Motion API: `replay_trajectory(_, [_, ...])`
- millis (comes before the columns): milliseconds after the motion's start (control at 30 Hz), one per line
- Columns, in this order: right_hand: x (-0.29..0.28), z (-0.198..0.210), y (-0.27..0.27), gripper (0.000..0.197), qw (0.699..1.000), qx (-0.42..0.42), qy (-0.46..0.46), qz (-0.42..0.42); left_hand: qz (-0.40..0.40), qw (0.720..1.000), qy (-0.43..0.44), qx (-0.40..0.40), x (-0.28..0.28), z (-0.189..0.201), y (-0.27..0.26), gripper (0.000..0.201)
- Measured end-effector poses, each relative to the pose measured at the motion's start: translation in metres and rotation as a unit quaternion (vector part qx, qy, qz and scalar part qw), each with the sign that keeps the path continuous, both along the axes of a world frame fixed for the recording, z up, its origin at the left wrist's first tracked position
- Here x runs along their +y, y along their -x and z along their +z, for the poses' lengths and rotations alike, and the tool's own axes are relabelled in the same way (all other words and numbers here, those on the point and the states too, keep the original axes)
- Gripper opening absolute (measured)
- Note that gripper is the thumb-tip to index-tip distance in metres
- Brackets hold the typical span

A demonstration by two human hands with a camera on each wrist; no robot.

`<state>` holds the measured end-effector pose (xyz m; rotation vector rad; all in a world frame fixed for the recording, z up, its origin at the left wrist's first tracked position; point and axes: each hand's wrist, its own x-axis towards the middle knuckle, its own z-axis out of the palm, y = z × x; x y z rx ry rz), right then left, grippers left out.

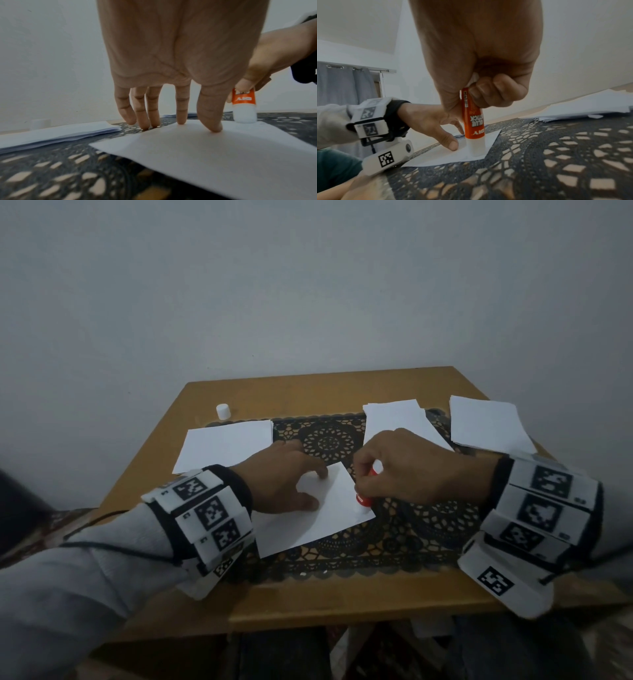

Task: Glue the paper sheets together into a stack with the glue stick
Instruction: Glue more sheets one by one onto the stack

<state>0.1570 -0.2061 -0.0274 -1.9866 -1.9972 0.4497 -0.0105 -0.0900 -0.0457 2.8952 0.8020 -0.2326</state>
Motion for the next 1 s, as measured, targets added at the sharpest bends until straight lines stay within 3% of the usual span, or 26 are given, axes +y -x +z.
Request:
replay_trajectory(300, [-0.009,0.006,-0.019,0.017,0.997,0.064,0.048,-0.002,0.069,0.995,0.063,0.028,0.006,0.006,-0.008,0.069])
replay_trajectory(533, [-0.012,0.014,-0.035,0.018,0.994,0.096,0.008,-0.055,0.074,0.994,0.071,0.03,0.006,0.009,-0.009,0.068])
replay_trajectory(1000, [-0.013,0.011,-0.037,0.017,0.989,0.124,-0.026,-0.071,0.057,0.989,0.134,-0.032,0.009,0.013,-0.005,0.072])
